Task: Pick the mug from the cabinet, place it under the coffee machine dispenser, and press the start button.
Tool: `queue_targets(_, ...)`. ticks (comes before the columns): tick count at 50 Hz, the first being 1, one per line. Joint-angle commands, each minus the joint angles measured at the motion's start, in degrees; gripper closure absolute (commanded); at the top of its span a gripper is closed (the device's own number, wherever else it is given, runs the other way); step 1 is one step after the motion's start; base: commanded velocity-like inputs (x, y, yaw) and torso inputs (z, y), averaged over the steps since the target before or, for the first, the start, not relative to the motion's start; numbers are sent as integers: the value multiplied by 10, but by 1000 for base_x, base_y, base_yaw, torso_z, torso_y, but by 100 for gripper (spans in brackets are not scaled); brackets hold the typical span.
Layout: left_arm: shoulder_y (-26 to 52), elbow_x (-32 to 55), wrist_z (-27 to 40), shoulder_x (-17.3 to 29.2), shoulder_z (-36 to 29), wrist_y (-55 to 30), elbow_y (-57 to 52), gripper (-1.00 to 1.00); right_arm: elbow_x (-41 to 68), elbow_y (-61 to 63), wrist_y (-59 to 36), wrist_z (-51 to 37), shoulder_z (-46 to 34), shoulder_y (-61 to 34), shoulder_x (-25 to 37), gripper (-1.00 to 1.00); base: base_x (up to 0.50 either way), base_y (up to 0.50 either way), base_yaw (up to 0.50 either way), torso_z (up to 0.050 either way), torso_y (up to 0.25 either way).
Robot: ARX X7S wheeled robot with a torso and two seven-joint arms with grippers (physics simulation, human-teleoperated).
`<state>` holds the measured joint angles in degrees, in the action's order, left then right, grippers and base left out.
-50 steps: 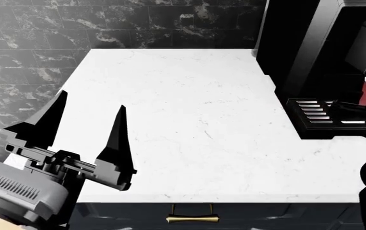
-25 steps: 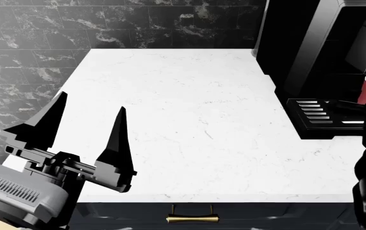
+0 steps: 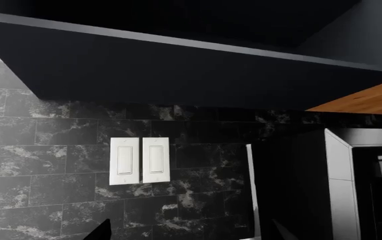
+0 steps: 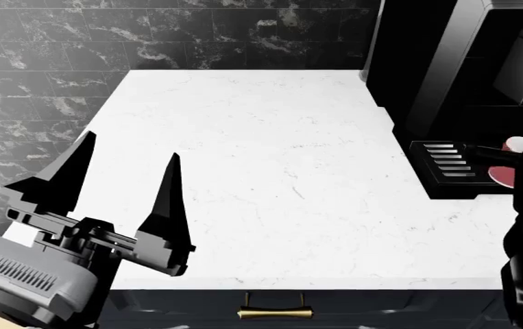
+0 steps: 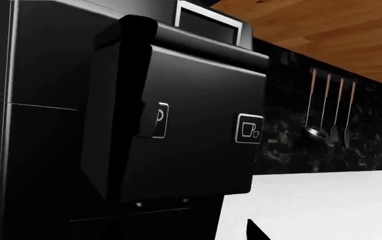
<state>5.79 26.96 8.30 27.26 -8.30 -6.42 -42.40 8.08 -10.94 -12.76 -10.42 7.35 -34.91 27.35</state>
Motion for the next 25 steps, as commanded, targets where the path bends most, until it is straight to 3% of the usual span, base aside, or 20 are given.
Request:
queue_targets(1, -1, -1, 3, 2, -1, 0, -3, -100, 12, 14, -17, 10, 3, 9, -1, -100, 0, 0, 0, 0, 0)
queue_targets(13, -1, -1, 5, 3, -1, 3, -1, -100, 31, 65, -42, 15, 10, 24, 0, -100, 0, 0, 0, 0, 0)
queue_targets(25, -7, 2, 7, 4, 3, 9, 1, -100, 109, 297, -121, 40, 55, 150, 18, -100, 0, 0, 0, 0, 0)
